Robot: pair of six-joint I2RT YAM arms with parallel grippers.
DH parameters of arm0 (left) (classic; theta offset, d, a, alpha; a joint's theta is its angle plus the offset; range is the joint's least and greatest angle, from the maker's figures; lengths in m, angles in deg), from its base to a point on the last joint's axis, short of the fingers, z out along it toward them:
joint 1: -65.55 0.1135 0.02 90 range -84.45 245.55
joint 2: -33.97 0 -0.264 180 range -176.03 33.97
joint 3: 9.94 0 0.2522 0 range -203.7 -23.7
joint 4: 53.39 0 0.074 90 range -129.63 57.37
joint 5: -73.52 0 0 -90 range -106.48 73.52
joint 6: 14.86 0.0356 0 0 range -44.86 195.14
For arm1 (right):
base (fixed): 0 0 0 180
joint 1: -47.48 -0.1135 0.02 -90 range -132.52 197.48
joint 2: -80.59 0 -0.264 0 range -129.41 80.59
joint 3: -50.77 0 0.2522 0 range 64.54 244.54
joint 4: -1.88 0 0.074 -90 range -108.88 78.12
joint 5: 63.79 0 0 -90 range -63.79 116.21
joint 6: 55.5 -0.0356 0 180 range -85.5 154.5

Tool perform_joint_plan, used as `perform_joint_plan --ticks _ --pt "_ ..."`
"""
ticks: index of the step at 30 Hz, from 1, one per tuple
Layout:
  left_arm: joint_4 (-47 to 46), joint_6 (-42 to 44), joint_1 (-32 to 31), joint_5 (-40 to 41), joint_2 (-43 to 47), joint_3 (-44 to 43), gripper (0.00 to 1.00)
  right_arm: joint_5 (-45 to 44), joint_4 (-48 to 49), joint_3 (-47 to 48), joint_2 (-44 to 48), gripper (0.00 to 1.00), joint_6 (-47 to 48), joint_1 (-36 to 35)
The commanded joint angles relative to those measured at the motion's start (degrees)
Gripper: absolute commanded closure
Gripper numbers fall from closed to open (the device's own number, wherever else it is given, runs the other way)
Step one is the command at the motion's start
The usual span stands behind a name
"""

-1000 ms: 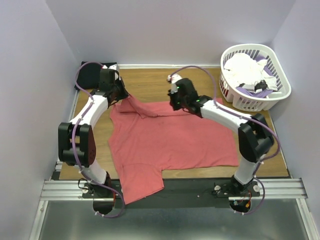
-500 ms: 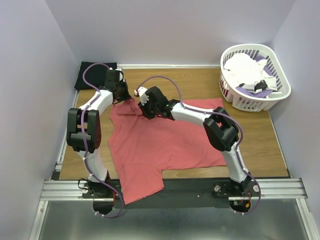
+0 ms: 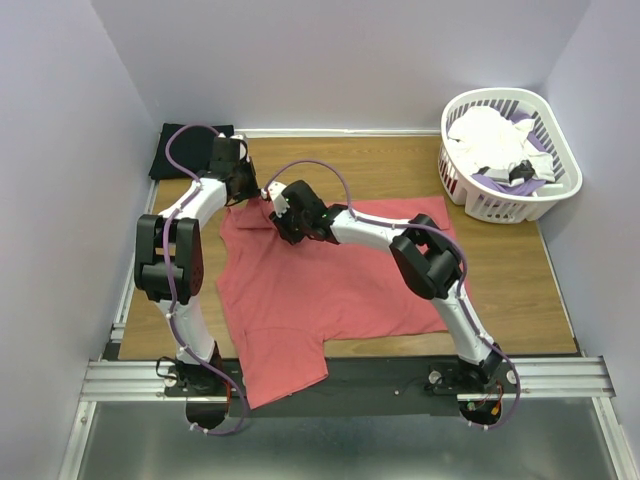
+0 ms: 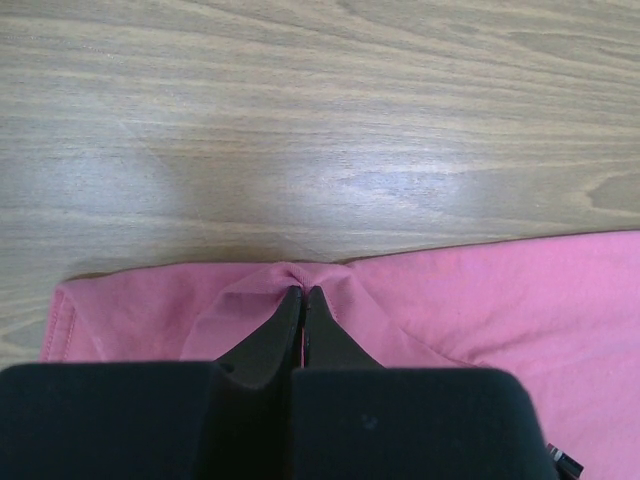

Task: Fold and stack the t-shirts
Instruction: Fold the tshirt

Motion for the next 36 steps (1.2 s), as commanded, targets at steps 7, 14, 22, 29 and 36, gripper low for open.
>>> perform_joint_plan --ticks 7,14,22,29,36 --pt "0.4 0.9 0.3 1.3 0.0 -1.0 1.0 -4.4 -0.1 1.2 -2.8 0.75 0.7 -0.4" --pt "0.8 1.1 0.4 1.8 0.6 -1.3 1.0 -3.0 -0.1 0.2 -0.9 0.99 0.5 -0.4" --pt "1.3 -0.3 0.3 3.3 6.4 2.1 1.0 0.9 -0.2 -4.7 7.3 0.99 0.3 -0.4" --pt "1.2 -3.6 0.3 3.3 15.7 12.2 1.0 6.3 -2.3 -10.1 12.6 0.99 1.1 -0.4" --pt "1.9 -6.2 0.3 1.8 25.4 22.9 1.0 10.7 -3.1 -15.1 15.9 0.99 1.6 -0.4"
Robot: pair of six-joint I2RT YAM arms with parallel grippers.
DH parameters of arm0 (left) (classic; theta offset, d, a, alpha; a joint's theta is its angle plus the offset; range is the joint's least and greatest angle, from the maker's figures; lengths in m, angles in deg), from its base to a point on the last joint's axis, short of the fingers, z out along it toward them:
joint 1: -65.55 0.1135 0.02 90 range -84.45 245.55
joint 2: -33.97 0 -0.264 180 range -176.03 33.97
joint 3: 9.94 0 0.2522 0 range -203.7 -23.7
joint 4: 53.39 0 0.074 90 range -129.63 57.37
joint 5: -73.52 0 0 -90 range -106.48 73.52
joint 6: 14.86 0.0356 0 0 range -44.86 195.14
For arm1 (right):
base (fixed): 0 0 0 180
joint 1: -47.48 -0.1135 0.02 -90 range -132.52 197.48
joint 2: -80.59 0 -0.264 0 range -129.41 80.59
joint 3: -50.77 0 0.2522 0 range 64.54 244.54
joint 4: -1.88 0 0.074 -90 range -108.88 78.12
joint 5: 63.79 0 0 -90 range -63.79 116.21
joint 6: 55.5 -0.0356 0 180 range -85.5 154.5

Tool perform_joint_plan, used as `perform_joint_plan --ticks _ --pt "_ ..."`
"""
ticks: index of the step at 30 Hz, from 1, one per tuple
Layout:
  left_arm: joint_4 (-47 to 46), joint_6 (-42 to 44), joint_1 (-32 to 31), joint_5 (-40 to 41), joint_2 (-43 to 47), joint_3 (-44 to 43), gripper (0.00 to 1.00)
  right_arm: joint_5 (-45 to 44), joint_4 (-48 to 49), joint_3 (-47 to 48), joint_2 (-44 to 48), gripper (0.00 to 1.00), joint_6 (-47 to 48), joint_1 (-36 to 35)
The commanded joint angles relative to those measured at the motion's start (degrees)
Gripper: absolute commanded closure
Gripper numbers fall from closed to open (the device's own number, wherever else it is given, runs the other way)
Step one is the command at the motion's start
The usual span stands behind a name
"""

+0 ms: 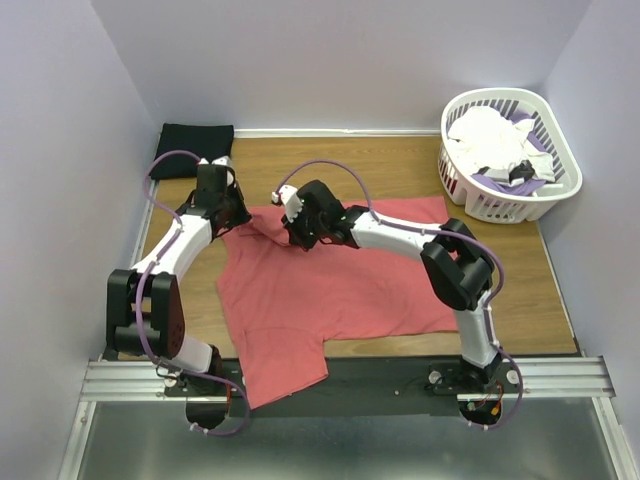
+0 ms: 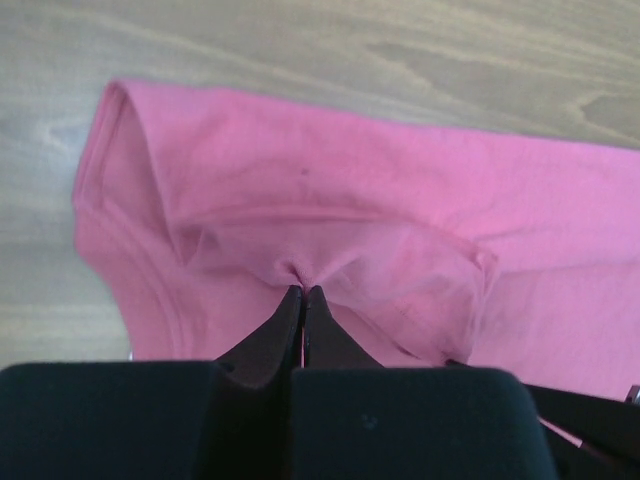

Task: Fold and stack the t-shirts
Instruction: Fold the tshirt

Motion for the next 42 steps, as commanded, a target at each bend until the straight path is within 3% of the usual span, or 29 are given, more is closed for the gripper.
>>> perform_joint_plan --ticks 1,15,42 --pt "1.5 -2.1 0.3 -0.2 4.5 3.9 1.0 5.3 -2.1 -3.4 2.5 1.0 0.9 -0.5" --pt "5.8 -5.0 0.2 -2.0 15.3 14.4 1.0 3.3 -3.0 -9.0 5.9 0.99 5.6 -0.4" --pt "5.7 -9.0 -4.7 0.6 14.5 21.3 1.0 1.5 -7.9 -9.5 5.4 1.0 11.6 0.8"
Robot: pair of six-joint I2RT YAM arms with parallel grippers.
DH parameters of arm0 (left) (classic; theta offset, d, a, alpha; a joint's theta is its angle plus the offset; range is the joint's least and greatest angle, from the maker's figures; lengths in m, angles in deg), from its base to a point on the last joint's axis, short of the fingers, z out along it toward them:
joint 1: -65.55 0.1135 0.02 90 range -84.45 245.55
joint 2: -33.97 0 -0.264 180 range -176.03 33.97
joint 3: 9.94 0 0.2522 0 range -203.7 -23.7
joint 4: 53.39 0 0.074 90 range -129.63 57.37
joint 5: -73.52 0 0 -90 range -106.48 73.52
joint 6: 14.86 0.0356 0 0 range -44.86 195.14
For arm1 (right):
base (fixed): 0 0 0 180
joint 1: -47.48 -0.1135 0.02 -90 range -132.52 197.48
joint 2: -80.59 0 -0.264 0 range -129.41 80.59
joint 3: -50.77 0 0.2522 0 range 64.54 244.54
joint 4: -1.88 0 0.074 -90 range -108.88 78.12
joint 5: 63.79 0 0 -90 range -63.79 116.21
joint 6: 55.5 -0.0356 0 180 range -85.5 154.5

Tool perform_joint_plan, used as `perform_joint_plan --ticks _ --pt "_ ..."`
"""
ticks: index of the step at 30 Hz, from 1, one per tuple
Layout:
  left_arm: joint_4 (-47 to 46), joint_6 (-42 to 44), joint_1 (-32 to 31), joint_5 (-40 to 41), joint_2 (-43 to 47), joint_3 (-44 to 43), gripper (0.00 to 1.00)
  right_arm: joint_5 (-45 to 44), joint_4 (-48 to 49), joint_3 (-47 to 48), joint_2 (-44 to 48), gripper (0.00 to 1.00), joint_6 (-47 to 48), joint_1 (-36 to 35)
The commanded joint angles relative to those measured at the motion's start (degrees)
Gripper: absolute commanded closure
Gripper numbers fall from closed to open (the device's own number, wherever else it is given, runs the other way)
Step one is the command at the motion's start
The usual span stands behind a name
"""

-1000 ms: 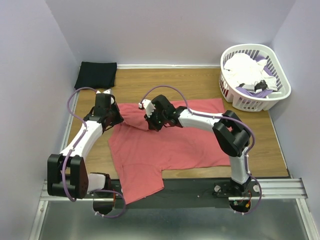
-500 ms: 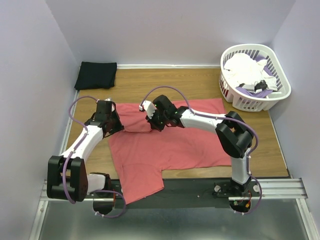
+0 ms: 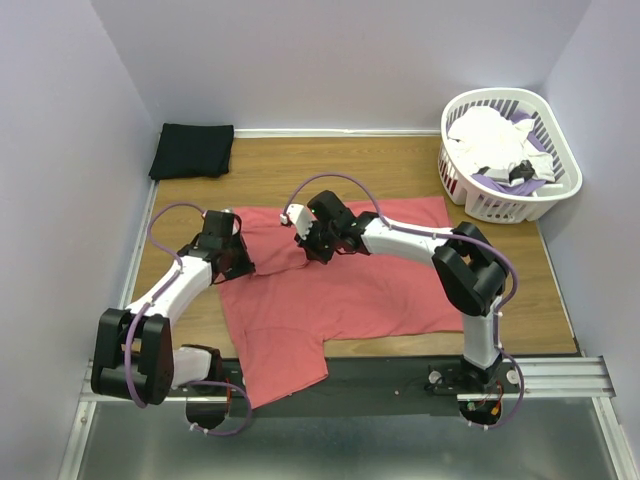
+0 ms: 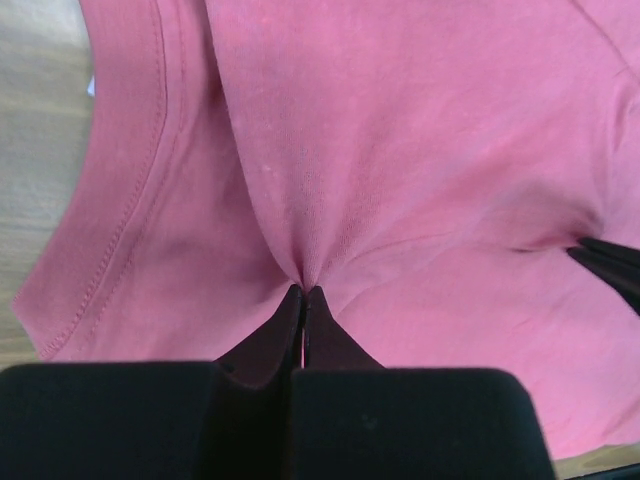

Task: Fold and stack the t-shirts
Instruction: Fold the tshirt

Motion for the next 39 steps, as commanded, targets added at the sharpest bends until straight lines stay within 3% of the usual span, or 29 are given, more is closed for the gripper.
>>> perform_joint_plan --ticks 1,4,6,8,9,10,13,16,24,29,31,39 --pt "-0.1 -1.4 -0.7 1.3 0.3 0.7 1.0 -0.8 -2.0 -0.8 -0.2 1.0 0.8 0.2" --pt "-0.2 -1.7 -0.9 1.6 0.0 1.0 0.99 -0.7 -2.5 -0.8 -0.3 0.99 0.7 0.4" --pt "-0.4 -2.2 -0.9 1.6 0.0 1.6 0.92 -0.7 -2.6 -0.9 -0.5 0.96 0.6 0.3" --pt "-0.7 -2.7 -0.9 1.7 0.2 2.0 0.72 -0.7 -2.9 -0.8 -0.1 0.86 0.1 0.3" --pt "-0.6 -3.1 -0.9 2.0 1.0 2.0 0.65 -0.7 -3.0 -0.8 0.2 0.72 -0.5 0.4" --pt "-0.4 -3.3 -0.9 2.2 1.5 1.8 0.53 -1.9 -3.0 -0.9 0.6 0.66 -0.9 0.3" --pt "0.3 -3.1 -0.6 5.7 3.4 -1.3 0.45 -5.1 -3.0 -1.0 2.9 0.55 -2.4 0.7" --pt "-0.5 -1.6 0.8 10.5 1.5 -6.0 0.45 -6.8 -2.9 -1.6 5.4 0.52 -4.5 3.6" --pt "-2.9 1.7 3.1 17.5 -17.6 -20.9 0.47 -12.5 -2.6 -1.8 7.1 0.53 -12.8 16.5" --pt "-2.9 2.0 3.6 22.2 -28.2 -25.5 0.61 -17.4 -2.4 -1.1 4.8 0.54 -18.0 21.7" --pt "-2.5 2.3 3.6 22.9 -31.2 -27.0 0.75 -18.9 -2.2 -0.9 4.2 0.54 -18.8 21.9" --pt "0.3 5.3 7.1 29.2 -38.7 -29.1 0.8 -24.9 -1.8 -0.3 0.9 0.54 -20.2 22.2"
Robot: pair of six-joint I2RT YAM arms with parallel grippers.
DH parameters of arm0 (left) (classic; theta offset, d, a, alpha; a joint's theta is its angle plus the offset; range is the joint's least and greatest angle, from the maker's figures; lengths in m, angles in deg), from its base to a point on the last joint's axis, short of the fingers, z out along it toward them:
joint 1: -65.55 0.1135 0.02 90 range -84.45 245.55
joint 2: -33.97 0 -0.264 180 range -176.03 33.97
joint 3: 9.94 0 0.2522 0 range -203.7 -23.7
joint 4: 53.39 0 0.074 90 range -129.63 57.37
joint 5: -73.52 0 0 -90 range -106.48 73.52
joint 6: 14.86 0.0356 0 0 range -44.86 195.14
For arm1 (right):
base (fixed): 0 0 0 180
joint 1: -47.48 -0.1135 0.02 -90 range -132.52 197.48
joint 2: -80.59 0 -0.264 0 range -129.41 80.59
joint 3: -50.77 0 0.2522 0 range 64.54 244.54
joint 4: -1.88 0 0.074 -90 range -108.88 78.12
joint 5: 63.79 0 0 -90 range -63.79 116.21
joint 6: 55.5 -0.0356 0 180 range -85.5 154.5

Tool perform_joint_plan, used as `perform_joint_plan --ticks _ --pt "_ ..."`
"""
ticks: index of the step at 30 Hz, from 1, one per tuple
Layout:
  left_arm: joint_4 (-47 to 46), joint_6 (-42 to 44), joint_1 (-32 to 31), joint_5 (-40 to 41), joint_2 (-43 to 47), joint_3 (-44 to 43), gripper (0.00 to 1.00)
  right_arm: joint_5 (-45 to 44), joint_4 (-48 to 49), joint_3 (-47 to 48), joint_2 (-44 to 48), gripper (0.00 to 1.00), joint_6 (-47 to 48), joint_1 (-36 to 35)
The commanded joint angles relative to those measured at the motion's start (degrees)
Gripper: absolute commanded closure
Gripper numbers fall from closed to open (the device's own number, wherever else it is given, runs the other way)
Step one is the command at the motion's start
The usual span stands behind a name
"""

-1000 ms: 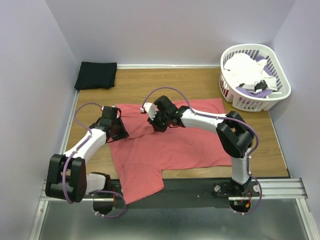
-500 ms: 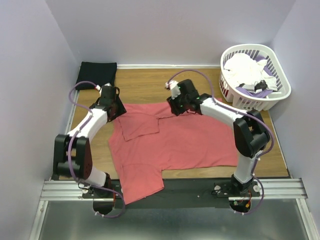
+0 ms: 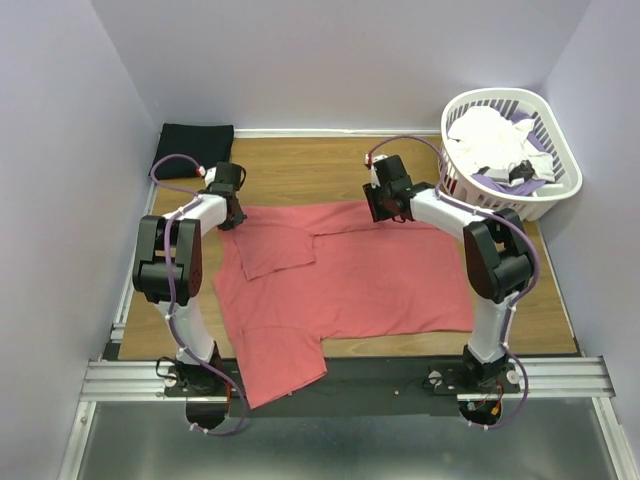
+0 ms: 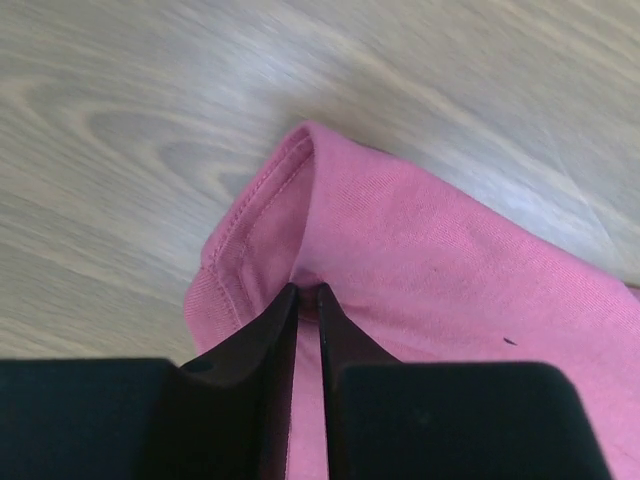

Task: Fold and stack the t-shirts
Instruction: Fold the tshirt

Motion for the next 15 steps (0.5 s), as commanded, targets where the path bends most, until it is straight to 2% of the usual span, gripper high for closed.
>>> perform_joint_plan --ticks 1,8,15 --pt "3.7 2.7 4.3 7.7 -4.2 -0.8 0.8 -4.6 0.0 1.4 -2.8 0.54 -2.9 -0.1" --pt "3.9 5.7 9.4 10.6 -7.2 -3.8 0.8 -5.4 0.8 4.3 -5.6 0.54 -5.9 2.2" --pt "3.8 6.2 10.1 10.8 -9.2 -7.0 0.8 -6.2 1.6 8.9 -10.1 0.55 -7.4 5.5"
